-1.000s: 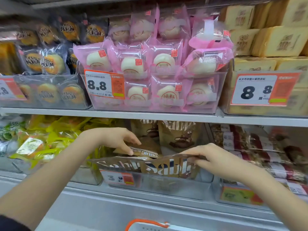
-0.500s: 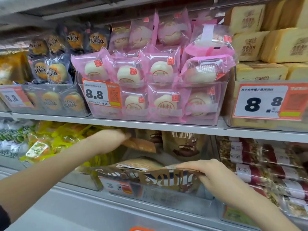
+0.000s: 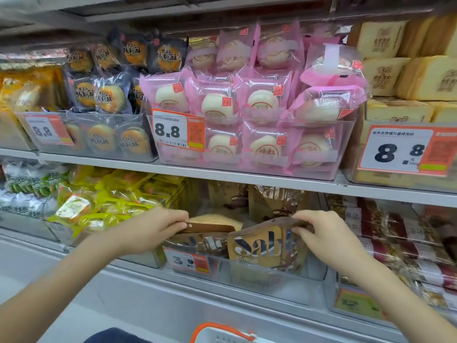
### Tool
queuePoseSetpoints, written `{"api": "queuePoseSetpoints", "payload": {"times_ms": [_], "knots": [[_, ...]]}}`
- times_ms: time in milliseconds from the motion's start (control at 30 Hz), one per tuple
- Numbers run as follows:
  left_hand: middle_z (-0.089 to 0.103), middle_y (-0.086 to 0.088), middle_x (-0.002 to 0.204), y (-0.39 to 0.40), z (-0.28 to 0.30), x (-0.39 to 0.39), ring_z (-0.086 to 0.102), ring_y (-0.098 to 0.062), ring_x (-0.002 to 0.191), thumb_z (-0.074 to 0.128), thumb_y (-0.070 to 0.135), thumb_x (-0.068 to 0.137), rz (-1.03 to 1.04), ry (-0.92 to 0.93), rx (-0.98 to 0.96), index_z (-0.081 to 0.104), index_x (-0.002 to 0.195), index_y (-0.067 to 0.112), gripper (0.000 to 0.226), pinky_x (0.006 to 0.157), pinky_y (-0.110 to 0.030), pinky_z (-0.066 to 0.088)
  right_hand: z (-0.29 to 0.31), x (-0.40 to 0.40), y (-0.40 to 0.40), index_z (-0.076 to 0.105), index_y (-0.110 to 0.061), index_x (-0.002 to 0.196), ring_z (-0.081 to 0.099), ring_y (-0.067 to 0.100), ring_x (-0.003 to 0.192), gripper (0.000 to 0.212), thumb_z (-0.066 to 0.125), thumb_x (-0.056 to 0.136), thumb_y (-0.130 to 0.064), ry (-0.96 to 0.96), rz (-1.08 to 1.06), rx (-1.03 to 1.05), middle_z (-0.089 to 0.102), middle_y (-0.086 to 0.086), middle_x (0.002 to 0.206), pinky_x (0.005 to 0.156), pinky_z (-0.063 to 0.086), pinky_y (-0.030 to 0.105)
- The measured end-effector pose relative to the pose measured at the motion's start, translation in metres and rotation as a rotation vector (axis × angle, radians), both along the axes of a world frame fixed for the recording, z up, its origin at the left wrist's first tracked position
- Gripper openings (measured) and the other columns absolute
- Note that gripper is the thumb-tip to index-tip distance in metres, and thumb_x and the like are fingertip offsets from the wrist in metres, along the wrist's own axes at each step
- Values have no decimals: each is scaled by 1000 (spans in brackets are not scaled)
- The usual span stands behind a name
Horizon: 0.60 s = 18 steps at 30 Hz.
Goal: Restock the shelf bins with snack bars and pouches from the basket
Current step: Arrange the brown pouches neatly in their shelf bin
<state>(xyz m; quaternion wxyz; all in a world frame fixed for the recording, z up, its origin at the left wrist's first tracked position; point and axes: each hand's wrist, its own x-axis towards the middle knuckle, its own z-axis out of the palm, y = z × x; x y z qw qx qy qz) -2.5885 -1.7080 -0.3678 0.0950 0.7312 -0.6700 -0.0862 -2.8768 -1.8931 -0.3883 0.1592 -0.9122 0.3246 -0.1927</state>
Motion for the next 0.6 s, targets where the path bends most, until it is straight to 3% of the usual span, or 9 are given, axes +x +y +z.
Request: {"api": "queuePoseSetpoints", "payload": {"times_ms": [33,100,167,200,300,400,500,600], "knots": [[51,8,67,10,-3,-6,51,-10,67,31,57,94,24,39,-32,43,81,39,26,63,-29,40,1,1,2,69,-27,100,64,16,83,13,60,92,-22,-7,-41,-38,65,-11,78,64,46,30],[57,15,77,26,-12,-20,54,-5,72,17,83,76,73,53,-86,46,91,38,55,66,-30,45,4,4,7,64,-26,96,63,21,86,7,61,91,-29,35,-103,-117,63,-9,74,59,40,30],[59,23,97,32,-23,-35,57,-2,83,20,88,70,77,-114,-152,49,107,40,67,65,-26,47,9,5,7,58,-27,86,59,18,78,9,63,88,-35,89,-113,-171,58,-11,67,55,35,30],[58,22,99,28,-28,-40,59,-5,84,24,84,72,69,-210,-203,50,110,39,64,59,-23,45,12,5,5,52,-28,78,54,14,68,18,66,85,-38,95,-101,-168,53,-11,61,52,33,29],[49,14,82,9,-33,-51,56,-13,69,27,62,83,60,-268,-326,52,90,27,43,45,-22,33,16,2,-2,38,-22,63,46,12,56,45,76,74,-42,110,10,-75,49,-5,54,52,32,28],[50,8,81,-8,-32,-66,53,-20,72,43,29,93,53,-183,-325,36,89,23,10,56,-32,38,15,-2,-7,44,-16,63,42,9,55,43,74,76,-43,105,127,38,47,-5,56,55,32,28],[60,1,75,-14,-42,-69,57,-25,63,55,4,81,82,-240,-382,26,106,33,48,51,-39,47,22,-11,-15,59,-22,70,43,1,58,23,63,88,-37,120,229,190,52,-9,63,59,33,19],[67,3,101,-18,-61,-65,65,-22,65,65,-11,57,-20,-329,-431,17,141,43,111,45,-33,52,28,-20,-25,67,-37,88,55,-6,75,13,55,93,-35,187,249,323,63,-26,80,73,37,17]]}}
